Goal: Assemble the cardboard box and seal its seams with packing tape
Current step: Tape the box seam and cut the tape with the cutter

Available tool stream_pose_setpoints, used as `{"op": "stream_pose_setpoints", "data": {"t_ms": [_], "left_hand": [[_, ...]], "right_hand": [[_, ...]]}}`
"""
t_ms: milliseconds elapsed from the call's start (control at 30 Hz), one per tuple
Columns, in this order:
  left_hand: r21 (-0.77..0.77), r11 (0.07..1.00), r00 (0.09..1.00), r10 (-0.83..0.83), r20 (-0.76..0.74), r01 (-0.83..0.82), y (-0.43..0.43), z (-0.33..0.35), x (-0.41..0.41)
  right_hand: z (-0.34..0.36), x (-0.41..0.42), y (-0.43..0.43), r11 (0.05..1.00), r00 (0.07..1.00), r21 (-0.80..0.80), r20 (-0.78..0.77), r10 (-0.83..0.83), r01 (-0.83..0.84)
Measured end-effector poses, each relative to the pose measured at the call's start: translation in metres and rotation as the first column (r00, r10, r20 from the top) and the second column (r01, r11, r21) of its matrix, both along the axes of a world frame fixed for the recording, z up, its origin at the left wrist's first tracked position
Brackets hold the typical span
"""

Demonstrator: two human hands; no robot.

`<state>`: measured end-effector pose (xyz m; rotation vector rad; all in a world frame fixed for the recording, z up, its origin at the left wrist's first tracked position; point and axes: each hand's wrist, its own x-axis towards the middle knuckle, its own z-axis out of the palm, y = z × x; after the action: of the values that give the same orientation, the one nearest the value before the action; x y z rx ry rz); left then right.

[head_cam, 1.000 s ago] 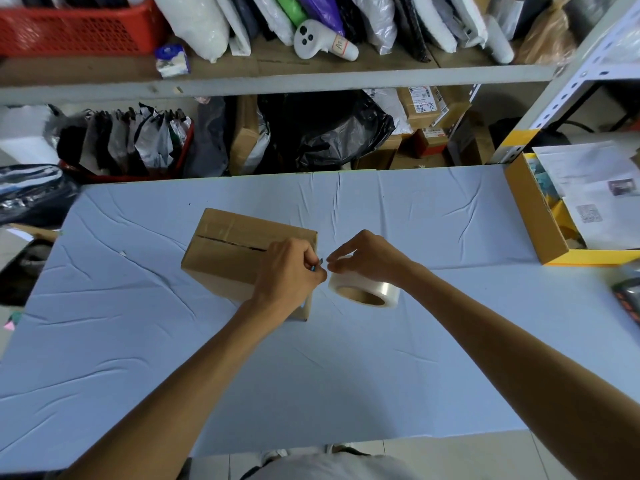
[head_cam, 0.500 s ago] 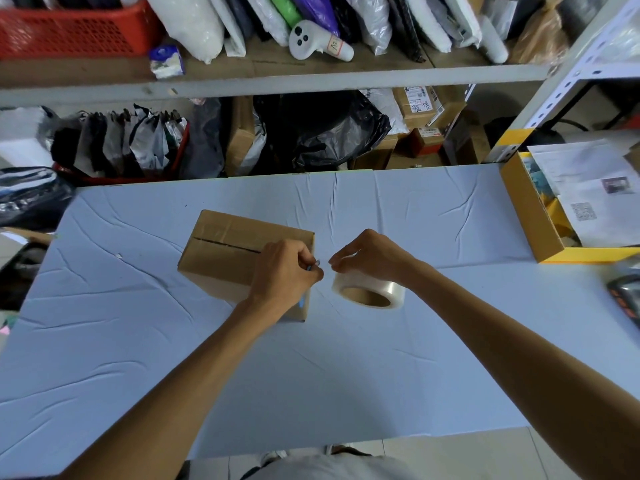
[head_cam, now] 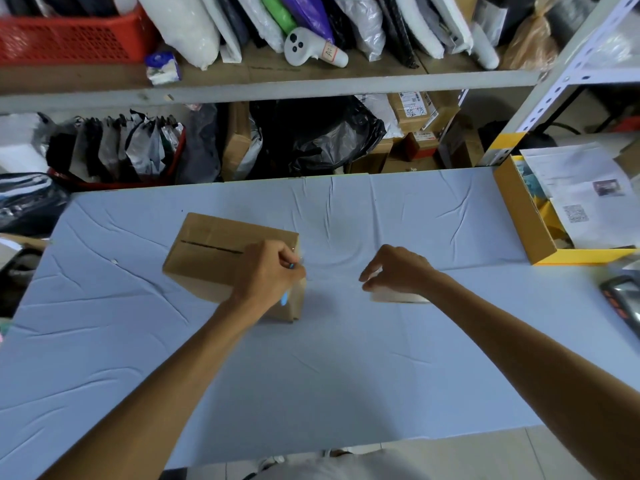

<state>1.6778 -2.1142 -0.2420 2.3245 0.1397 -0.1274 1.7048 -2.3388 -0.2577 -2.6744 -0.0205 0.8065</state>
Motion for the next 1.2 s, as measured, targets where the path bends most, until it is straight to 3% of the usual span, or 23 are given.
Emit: {"op": "stream_pose_setpoints", "data": {"t_ms": [133, 267, 400, 567, 800, 1200], "left_hand": [[-0.051, 0.999, 1.000, 0.010, -0.013, -0.011, -0.001, 0.001, 0.000], [-0.074, 0.997, 1.000, -0.003, -0.029, 0.000, -0.006, 0.001, 0.000], [-0.061, 0.998, 0.999, -0.025, -0.030, 0.024, -0.003, 0.004, 0.001], [-0.071, 0.997, 0.999, -0.043, -0.028, 0.040, 0.002, 0.003, 0.001], [-0.084, 0.996, 0.999, -0.031, -0.032, 0.028, 0.008, 0.004, 0.001], [-0.078, 0.997, 0.998, -0.032, -0.047, 0.028, 0.011, 0.001, 0.003]], "right_hand": [[0.016, 0.001, -0.007, 0.881, 0.985, 0.443, -0.031, -0.172, 0.168], [0.028, -0.001, 0.012, 0.797, 0.987, 0.582, -0.083, -0.137, 0.160], [0.020, -0.003, 0.023, 0.772, 0.984, 0.609, -0.116, -0.138, 0.180], [0.011, -0.005, 0.027, 0.668, 0.954, 0.689, -0.125, -0.271, 0.280], [0.005, -0.005, 0.026, 0.638, 0.913, 0.664, -0.193, -0.359, 0.391], [-0.016, -0.007, 0.035, 0.736, 0.935, 0.612, -0.019, -0.355, 0.292]]}}
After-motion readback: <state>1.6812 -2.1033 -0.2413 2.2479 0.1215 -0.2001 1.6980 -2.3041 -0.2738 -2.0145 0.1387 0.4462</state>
